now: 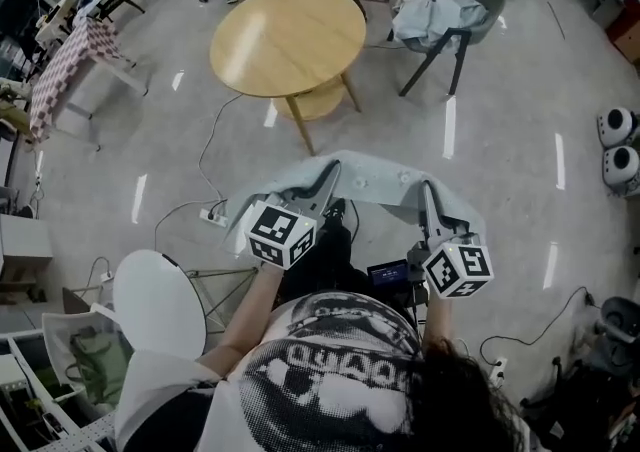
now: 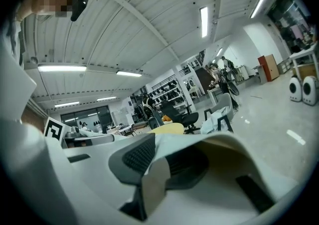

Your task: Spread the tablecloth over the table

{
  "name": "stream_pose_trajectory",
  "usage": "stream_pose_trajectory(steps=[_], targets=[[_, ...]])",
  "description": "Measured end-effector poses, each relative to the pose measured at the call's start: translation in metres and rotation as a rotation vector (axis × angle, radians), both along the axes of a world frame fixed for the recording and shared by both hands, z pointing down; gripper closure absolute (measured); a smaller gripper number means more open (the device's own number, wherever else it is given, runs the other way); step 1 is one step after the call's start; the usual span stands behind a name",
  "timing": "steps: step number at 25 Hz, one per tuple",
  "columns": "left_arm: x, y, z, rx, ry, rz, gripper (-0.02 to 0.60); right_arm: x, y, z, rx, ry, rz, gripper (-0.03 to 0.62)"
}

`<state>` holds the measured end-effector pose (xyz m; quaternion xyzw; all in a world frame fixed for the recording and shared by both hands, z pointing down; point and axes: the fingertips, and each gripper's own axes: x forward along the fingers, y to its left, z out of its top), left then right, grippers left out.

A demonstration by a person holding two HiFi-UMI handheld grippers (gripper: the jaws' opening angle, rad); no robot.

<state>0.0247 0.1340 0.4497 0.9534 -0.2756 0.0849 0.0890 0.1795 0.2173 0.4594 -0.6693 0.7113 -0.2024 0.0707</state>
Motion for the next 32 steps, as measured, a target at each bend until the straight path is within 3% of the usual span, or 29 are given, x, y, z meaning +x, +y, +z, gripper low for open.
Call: stream_pose_trajectory(steps=[8,19,32], targets=[[0.027,-0.11,-0.019,-0.001,0.041,0.101,0.535,0.02,-0.097,-0.019,-0.006,0.003,0.086,0.537],[0.07,-0.242,-0.058,0.101,0.06,0.245,0.535,0.049,-0.211,-0.057,0.056,0.055,0.176,0.533],[0.158,-0.353,-0.105,0.218,0.083,0.378,0.534,0.116,-0.305,-0.108,0.148,0.154,0.239,0.523]])
